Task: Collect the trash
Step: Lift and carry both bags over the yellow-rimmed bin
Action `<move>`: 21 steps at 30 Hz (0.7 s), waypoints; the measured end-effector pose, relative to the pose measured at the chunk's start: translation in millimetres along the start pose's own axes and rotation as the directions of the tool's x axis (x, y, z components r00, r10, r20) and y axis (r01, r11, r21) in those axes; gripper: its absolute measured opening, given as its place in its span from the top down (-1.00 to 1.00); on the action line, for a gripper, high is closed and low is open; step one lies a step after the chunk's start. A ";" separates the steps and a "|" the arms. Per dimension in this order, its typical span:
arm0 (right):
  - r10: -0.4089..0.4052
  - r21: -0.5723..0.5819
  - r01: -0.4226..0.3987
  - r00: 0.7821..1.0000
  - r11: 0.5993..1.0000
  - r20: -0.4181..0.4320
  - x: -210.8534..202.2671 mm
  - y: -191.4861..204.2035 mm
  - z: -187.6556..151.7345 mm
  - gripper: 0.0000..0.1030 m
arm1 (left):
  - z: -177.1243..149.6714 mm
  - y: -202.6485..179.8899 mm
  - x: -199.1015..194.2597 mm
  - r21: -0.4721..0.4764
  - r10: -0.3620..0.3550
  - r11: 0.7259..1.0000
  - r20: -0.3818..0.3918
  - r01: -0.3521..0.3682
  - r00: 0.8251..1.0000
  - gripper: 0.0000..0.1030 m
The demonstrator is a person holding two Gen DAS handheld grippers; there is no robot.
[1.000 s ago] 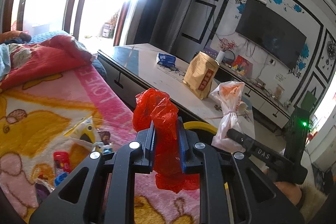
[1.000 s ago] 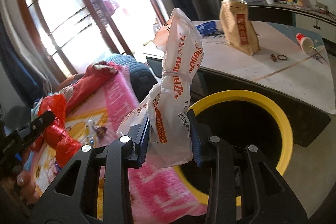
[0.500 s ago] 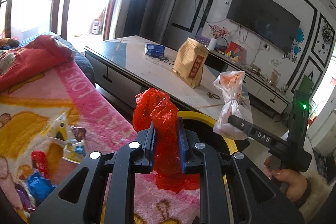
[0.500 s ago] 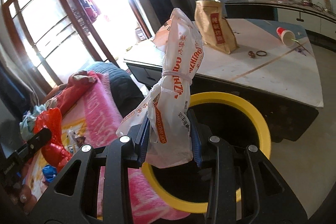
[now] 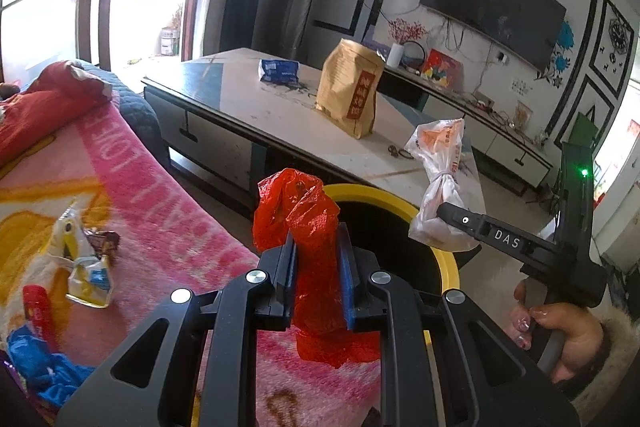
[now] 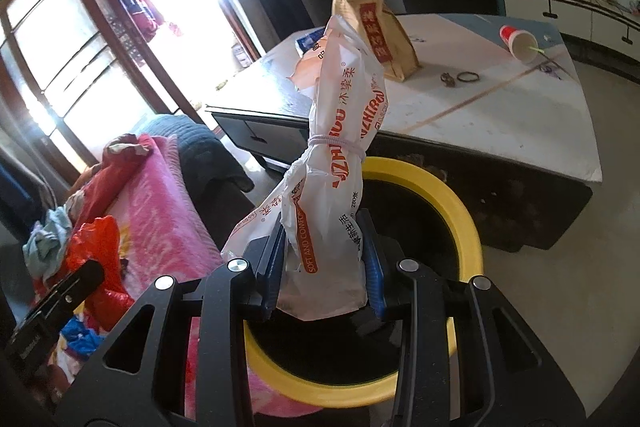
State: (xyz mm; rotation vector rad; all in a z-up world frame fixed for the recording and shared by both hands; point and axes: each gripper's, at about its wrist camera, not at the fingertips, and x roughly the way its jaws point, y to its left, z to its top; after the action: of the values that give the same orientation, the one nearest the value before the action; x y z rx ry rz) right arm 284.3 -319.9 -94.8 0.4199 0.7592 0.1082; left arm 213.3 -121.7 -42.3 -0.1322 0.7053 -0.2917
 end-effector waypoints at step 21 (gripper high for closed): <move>-0.055 0.008 0.056 0.994 0.998 -0.097 24.3 -20.0 -12.8 0.45 | -10.2 -28.9 42.6 0.056 -0.013 0.998 -0.044 0.015 0.999 0.67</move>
State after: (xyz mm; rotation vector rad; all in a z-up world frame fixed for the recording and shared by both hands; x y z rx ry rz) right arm 292.0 -328.0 -126.9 0.4061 0.8661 0.0727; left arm 231.0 -162.5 -70.1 -0.0778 0.7387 -0.3280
